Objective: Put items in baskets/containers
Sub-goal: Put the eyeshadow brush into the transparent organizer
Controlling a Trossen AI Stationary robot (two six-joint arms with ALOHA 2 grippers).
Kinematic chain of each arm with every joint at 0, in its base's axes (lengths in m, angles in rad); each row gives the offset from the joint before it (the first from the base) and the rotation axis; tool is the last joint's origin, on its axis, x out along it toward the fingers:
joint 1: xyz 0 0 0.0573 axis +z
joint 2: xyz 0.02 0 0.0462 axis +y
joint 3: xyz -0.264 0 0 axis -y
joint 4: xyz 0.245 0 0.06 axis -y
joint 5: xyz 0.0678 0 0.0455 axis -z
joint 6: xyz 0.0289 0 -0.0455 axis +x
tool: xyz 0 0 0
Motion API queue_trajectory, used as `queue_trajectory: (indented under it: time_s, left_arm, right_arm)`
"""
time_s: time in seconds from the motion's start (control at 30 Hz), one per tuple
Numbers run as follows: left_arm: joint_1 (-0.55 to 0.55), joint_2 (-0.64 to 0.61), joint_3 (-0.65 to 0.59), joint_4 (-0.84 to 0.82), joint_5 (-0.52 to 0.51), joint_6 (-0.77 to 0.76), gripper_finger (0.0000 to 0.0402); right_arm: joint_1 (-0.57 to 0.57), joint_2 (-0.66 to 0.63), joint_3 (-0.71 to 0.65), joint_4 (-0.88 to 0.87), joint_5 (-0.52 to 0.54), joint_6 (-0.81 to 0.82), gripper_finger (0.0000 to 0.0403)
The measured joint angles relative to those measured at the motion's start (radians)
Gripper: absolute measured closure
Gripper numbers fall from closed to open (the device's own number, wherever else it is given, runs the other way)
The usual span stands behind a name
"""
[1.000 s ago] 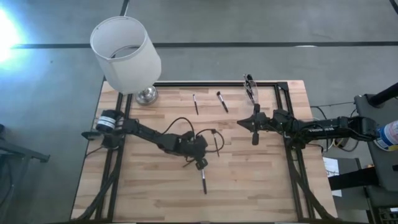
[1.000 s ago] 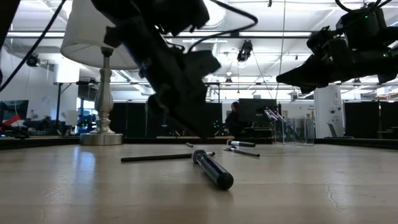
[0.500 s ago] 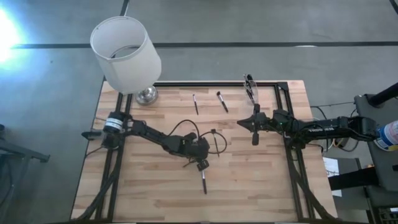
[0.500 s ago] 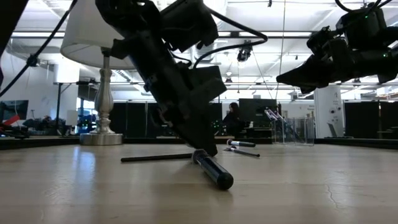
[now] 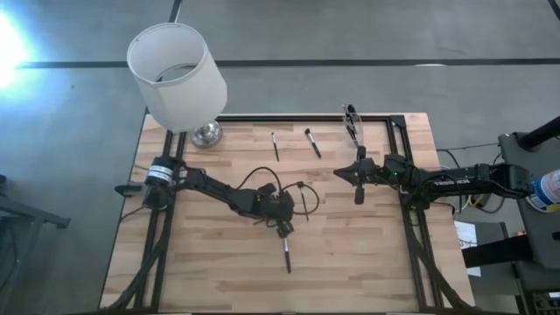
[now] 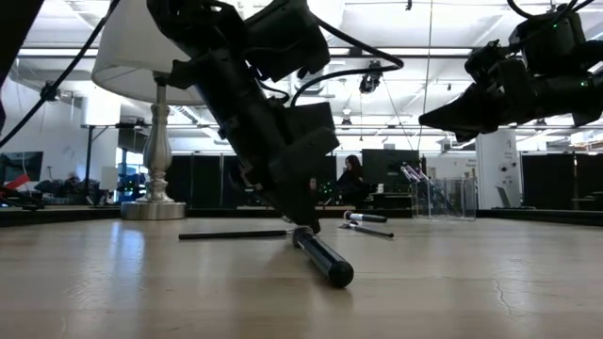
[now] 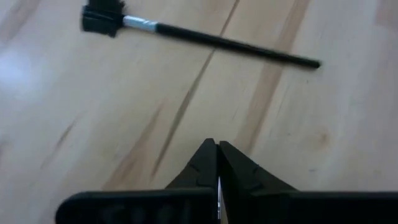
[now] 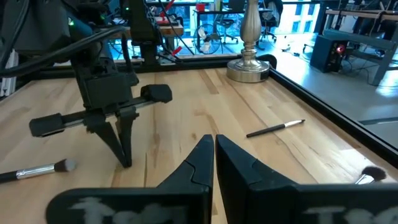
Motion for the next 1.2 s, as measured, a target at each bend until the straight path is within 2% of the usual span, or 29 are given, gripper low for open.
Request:
queue_trajectory:
  time_s: [0.2,0.4,0.7,0.93,1.2]
  left_arm:
    - [0.002,-0.053,-0.005,-0.023,-0.04,0.019,0.04]
    - [-0.012,-0.103,-0.045,0.082,-0.088,0.07,0.0401]
    - [-0.001,-0.139,-0.239,0.692,-0.013,0.212,0.0401]
    - [0.014,-0.151,-0.369,1.173,0.026,0.339,0.0401]
    - [0.066,-0.152,-0.454,1.482,0.125,0.363,0.0401]
  right_arm:
    - [0.0,0.0,-0.001,-0.006,0.001,0.0,0.039]
    - [0.0,0.001,-0.007,-0.013,0.001,-0.023,0.039]
    - [0.051,0.001,-0.015,0.013,0.002,-0.023,0.039]
    - [0.125,0.039,-0.014,0.149,0.002,0.005,0.0385]
    - [0.197,0.238,0.019,0.356,0.004,0.061,0.0314]
